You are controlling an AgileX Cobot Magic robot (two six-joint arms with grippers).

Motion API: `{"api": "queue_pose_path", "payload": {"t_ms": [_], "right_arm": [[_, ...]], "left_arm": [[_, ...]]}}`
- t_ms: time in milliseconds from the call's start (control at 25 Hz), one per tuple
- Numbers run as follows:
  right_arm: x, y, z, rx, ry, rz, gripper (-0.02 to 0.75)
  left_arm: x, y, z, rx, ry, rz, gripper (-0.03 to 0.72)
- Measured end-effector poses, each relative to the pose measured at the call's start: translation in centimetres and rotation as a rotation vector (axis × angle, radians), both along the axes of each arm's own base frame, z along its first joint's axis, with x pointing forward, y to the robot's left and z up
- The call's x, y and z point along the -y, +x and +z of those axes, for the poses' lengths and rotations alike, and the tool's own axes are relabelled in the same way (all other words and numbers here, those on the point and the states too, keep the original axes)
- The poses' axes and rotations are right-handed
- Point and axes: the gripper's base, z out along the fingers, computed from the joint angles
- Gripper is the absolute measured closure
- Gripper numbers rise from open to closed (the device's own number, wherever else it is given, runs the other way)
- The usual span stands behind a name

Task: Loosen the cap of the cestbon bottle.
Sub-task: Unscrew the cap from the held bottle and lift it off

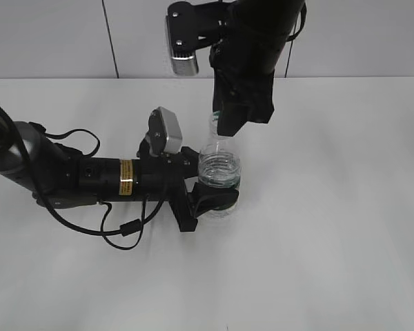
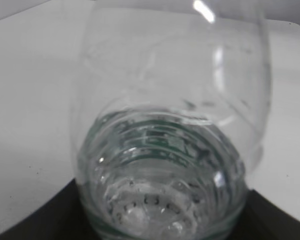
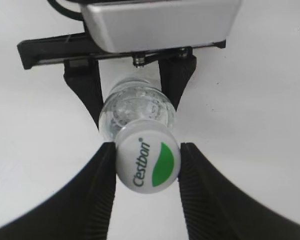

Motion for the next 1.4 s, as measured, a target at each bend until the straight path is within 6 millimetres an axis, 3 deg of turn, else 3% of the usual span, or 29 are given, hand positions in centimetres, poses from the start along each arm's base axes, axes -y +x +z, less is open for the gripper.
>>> {"api": "queue_pose_path", "payload": {"t_ms": [240,400,640,800,960,1240,1400], "right_arm": [[0.0,0.0,0.0,0.034,-0.011,0.114,0.441],[-0.1,0.0,0.0,0.019,0.000,0.071,0.424],[-0.4,-0.2,0.1,-0.035,0.048,-0.021,0.208],[-0.4,-0.3,0.3,-0.055,0.058,-0.096,0.162],[0.1,-0.6,1.6,-0.084,0.072,-0.332,0.158],[0.4,-0.7,2.2,-0.275,0.143,-1.007,0.158],[0.4,-0.7,2.2,-0.326,0.159,-1.167,0.162]], "left_arm": [[0.0,0.0,0.0,0.001,0.000,-0.001,0.276],[0.0,0.0,0.0,0.001,0.001,-0.003,0.276],[0.0,0.0,0.0,0.002,0.005,-0.001,0.276],[0.0,0.0,0.0,0.002,0.006,-0.001,0.276],[0.0,0.0,0.0,0.002,0.007,-0.001,0.276],[0.0,0.0,0.0,0.002,0.007,-0.001,0.276],[0.0,0.0,0.0,0.003,0.007,-0.001,0.276]]}}
